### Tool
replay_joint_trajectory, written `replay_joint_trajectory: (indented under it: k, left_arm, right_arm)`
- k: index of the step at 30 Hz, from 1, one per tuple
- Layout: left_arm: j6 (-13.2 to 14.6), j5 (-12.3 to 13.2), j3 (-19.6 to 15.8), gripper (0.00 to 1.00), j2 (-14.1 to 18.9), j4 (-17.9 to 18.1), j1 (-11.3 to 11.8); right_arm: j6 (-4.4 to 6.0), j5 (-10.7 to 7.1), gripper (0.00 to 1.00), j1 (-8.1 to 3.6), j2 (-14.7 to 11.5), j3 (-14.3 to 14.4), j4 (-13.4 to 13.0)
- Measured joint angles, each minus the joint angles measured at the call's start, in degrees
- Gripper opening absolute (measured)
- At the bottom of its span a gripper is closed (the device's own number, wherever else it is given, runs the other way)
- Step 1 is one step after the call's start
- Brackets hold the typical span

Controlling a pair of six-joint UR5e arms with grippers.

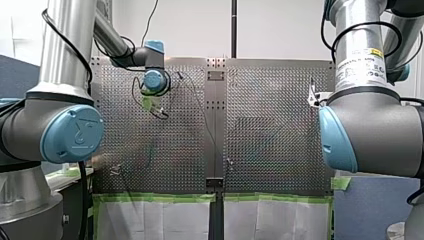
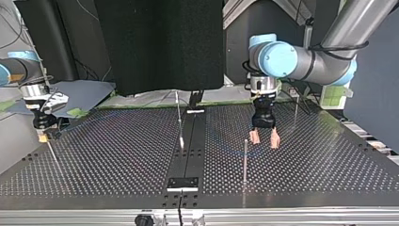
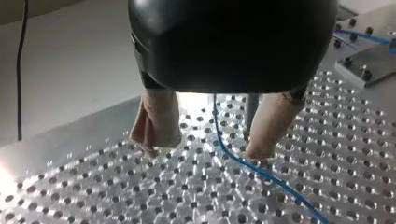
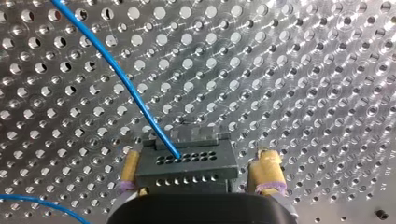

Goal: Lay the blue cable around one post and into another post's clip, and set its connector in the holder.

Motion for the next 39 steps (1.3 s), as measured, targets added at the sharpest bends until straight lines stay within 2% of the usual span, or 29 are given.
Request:
replay_joint_trajectory:
  k: [7,10,19,26,32,39]
  left_arm:
    - [-1.1,2.44,-0.18,1.0,0.95,-1.38,-1.67]
    - [-0.49,2.27,-0.19,1.0,1.8,-2.68,-2.02]
    - [3.75,-1.79,-0.21,1.0,6.02,-7.15,-1.95]
    - [8.31,-6.35,-0.21,1.0,10.57,-11.73,-1.88]
    - [12.23,-10.27,-0.14,1.0,14.44,-12.61,-1.93]
    - [16.18,-14.22,0.95,1.0,14.95,-14.24,-2.06]
  right_arm:
    - [0.0,0.0,1.0,0.0,-0.01,0.01,0.05]
    - [0.0,0.0,1.0,0.0,-0.01,0.01,0.05]
    - [-0.01,0.0,1.0,0.0,0.0,0.0,0.08]
    - [-0.02,-0.06,1.0,-0.03,-0.01,0.0,0.0]
    - [-0.02,-0.02,1.0,-0.05,-0.02,-0.01,0.03]
    - [0.0,-0.02,1.0,-0.05,-0.01,0.0,-0.03]
